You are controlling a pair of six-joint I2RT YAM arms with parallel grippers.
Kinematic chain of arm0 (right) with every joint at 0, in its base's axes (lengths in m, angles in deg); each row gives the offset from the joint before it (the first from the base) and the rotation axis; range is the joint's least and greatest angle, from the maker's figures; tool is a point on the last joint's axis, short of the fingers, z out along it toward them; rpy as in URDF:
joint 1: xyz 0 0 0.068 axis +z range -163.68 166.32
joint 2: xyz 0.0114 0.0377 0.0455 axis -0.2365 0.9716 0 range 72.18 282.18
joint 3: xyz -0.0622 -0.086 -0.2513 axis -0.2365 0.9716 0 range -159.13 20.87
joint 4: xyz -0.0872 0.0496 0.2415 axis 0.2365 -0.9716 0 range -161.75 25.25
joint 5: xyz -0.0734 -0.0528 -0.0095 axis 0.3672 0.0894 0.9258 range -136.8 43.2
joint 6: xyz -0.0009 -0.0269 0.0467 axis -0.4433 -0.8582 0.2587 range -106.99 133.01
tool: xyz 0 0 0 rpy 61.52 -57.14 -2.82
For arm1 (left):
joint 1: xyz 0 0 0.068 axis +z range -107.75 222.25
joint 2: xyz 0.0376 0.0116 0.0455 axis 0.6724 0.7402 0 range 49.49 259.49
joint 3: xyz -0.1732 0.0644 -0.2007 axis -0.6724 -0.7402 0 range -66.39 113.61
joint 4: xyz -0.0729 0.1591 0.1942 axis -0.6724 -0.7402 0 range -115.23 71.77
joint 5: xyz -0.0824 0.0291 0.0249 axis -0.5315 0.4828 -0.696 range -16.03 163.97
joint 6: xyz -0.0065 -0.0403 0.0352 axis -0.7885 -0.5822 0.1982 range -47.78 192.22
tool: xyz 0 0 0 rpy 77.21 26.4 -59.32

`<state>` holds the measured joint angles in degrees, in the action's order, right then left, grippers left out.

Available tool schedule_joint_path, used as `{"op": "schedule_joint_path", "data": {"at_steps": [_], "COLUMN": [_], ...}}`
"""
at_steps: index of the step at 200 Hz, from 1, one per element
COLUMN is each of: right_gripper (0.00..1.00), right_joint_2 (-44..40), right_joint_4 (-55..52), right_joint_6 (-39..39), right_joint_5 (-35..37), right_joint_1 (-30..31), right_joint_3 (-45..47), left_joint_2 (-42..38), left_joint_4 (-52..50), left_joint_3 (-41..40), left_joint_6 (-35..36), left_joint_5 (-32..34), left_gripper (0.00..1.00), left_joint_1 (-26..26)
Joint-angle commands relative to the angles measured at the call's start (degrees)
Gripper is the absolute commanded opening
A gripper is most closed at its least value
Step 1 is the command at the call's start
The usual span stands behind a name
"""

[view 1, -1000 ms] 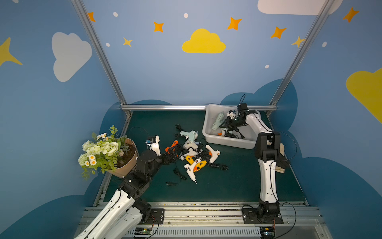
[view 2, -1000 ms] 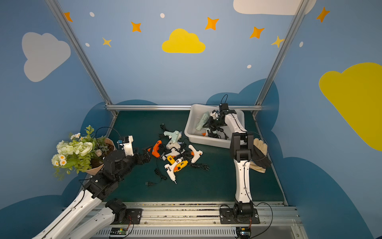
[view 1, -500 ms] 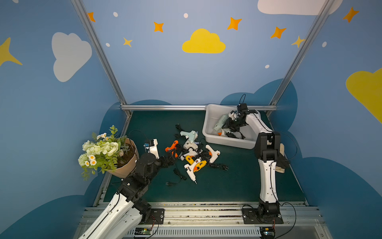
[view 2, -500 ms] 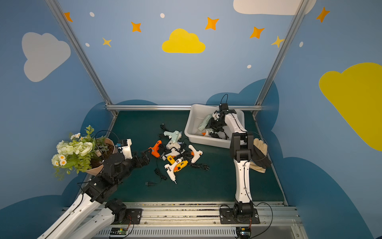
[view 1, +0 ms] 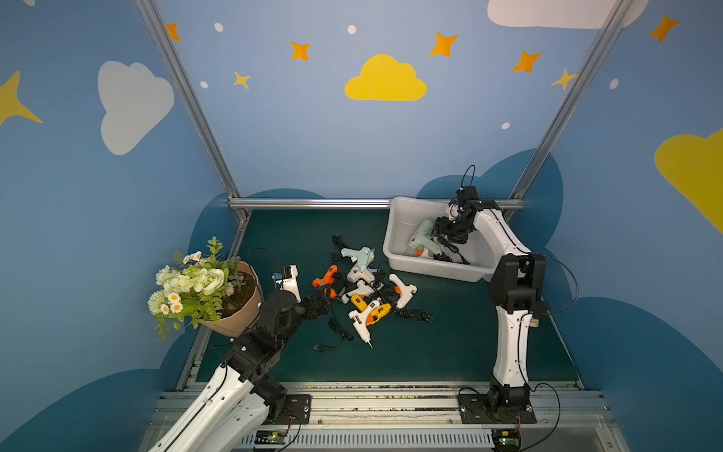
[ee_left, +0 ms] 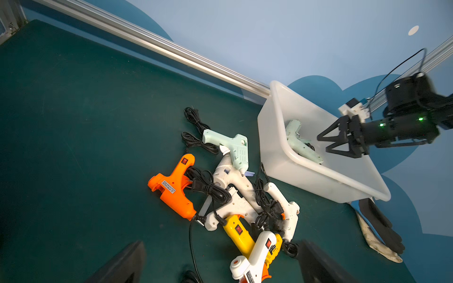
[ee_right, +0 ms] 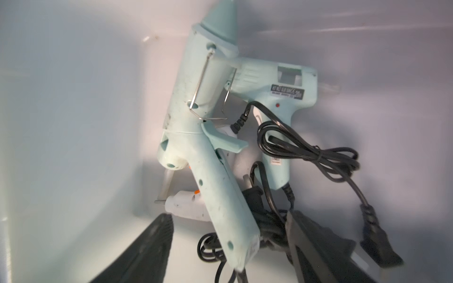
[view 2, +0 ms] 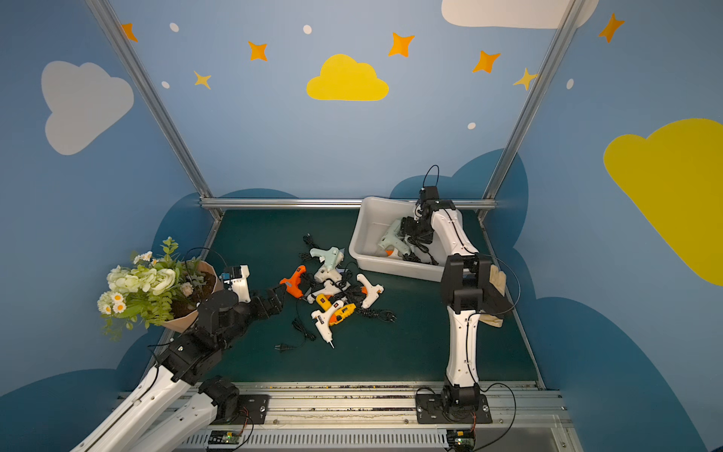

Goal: Put the hot melt glue gun into the storage box
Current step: Place the hot melt adhesive gun in the storage box, then pick up the hot melt adhesive gun from the center of the board.

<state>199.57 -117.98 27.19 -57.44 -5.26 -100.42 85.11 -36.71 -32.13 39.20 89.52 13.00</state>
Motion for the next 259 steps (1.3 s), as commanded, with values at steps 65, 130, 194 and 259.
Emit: {"op": "schedule_joint_path", "data": {"at_steps": [65, 130, 194, 259], "right_gripper": [0.92, 0.87, 0.85, 0.92], "right_joint_2": [-21.36, -37.63, -49.85, -44.96], "right_joint_4": [4.03, 11.95, 16.67, 17.58], "right_joint_6": [-1.83, 2.08, 13.71, 24.13], "right_joint_5": [15.17, 13.80, 22.37, 30.57], "right_joint_1": [7.94, 19.23, 38.89, 56.14], "right_joint_3": [13.85, 32.28, 53.41, 56.72], "left_joint_2": [-0.90, -0.76, -0.64, -0.56], "left_joint_4": [-3.93, -1.68, 0.95, 3.34], "left_joint_3": [-1.33, -5.37, -10.78, -16.39], "left_joint_6": [-1.18, -4.02, -9.76, -16.88], "left_joint_5": [2.80, 1.69, 0.58, -0.22], "left_gripper": [1.00, 1.00, 1.00, 1.00], "left_joint_1": [0.34, 0.95, 2.60, 4.90]}}
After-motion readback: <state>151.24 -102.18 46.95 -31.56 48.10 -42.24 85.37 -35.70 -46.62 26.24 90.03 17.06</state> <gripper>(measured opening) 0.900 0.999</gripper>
